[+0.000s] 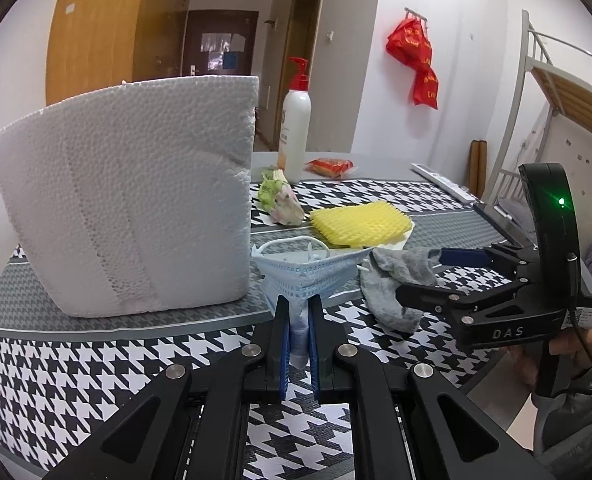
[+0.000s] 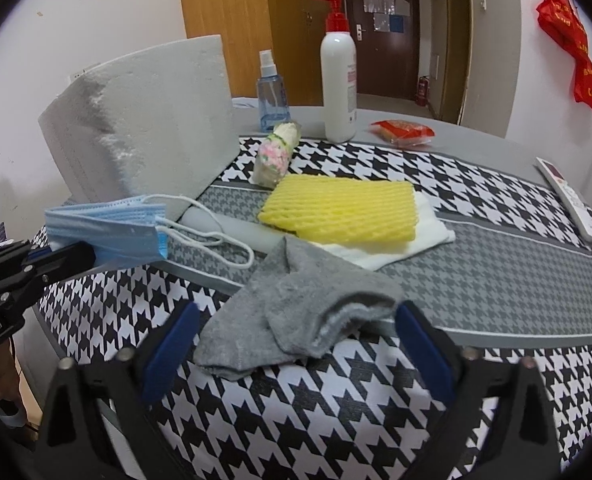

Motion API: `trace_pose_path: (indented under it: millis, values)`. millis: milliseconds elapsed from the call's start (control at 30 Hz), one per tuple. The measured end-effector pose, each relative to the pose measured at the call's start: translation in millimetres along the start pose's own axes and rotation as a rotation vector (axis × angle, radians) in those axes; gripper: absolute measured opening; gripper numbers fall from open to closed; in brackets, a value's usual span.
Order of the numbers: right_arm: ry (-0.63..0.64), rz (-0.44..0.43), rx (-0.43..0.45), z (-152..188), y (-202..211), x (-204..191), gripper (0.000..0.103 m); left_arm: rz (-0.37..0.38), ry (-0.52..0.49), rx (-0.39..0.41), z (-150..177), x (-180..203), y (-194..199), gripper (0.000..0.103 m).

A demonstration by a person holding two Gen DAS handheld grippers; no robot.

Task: Organize soft objects
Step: 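Close the right tool on the grey sock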

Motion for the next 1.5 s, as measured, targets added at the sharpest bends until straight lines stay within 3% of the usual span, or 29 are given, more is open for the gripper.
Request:
trace_pose_path:
  millis: [67,300,467,567,1100,1400,1500]
  values:
    - [0.003,0.002,-0.008,1,-1,0,0.079,0.000,-0.004,-0.002,0,1,-1,0.008]
    - [-0.012,-0.027,-0.049,6,-9,2,0.053,-0.003,-0.010,-0.004,0,4,-2,0.008]
    - [0.000,-0.036,-0.059,8,-8,0,0.026,-0.002,-0.008,-0.005,0,4,-3,0.008]
    - [0.006,-0.049,-0.052,8,-5,-1,0.020,-0.001,-0.011,-0.002,-1,5,-2,0.008]
    - [0.015,-0.047,0.062,2,32,-3,0.019,0.003,-0.042,0.042,-9,13,15,0.008]
    - [0.021,-0.002,-0.008,15,14,2,0.020,0.001,-0.048,0.046,-9,14,19,0.008]
    - [0.022,-0.015,-0.022,18,10,2,0.049,-0.002,-0.044,0.043,-9,13,18,0.008]
Point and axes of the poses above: each gripper's, at about its wrist camera, not at the fingertips, and y roughly against the way its jaws point, x to its right, z to its underside, the point moved 8 cm from there along -y, roughly the way its jaws point, and after that the axes turned 3 degrees about -z, right-handed, at the moved point
